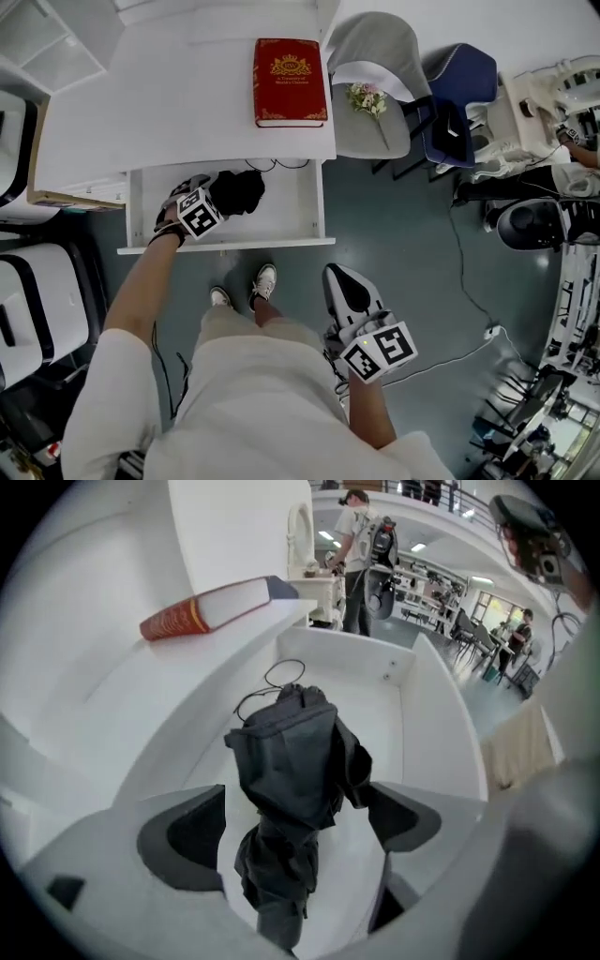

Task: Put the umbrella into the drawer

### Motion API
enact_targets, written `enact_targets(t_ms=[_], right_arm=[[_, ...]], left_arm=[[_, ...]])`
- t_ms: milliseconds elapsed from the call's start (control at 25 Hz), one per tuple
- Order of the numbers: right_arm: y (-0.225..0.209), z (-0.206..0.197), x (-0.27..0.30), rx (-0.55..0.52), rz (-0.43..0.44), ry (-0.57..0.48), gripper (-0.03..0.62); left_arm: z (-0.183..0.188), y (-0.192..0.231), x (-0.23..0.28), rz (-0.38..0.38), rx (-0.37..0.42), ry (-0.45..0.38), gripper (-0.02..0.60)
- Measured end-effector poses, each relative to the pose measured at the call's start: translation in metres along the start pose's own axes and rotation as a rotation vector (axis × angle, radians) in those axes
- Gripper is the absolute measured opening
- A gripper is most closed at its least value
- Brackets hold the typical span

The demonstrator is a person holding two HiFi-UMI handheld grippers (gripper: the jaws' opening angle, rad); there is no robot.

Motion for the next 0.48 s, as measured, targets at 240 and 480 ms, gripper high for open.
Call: enact_targets(t_ms=[240,480], right_arm=[[0.040,0.003,0.008,-0.032,0.048,-0.027,0.001],[0.084,0.007,0.018,-0.059,0.105,-0.037,0.001]], left_arm=[[0.008,-0.002,-0.063,0.071,-0.081,-0.201,0.474],[0.012,-0.011,-0.136,0.144,-0.181,-0.444,0.428]])
Point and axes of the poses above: the fingertips, and each gripper's own axes: x forward along the fingers, y to its left, z out of its top, the point moved 10 cm from there along -x, backward along the fingers, and after that the axes turned 12 degrees about -y, right-handed, at the moved point
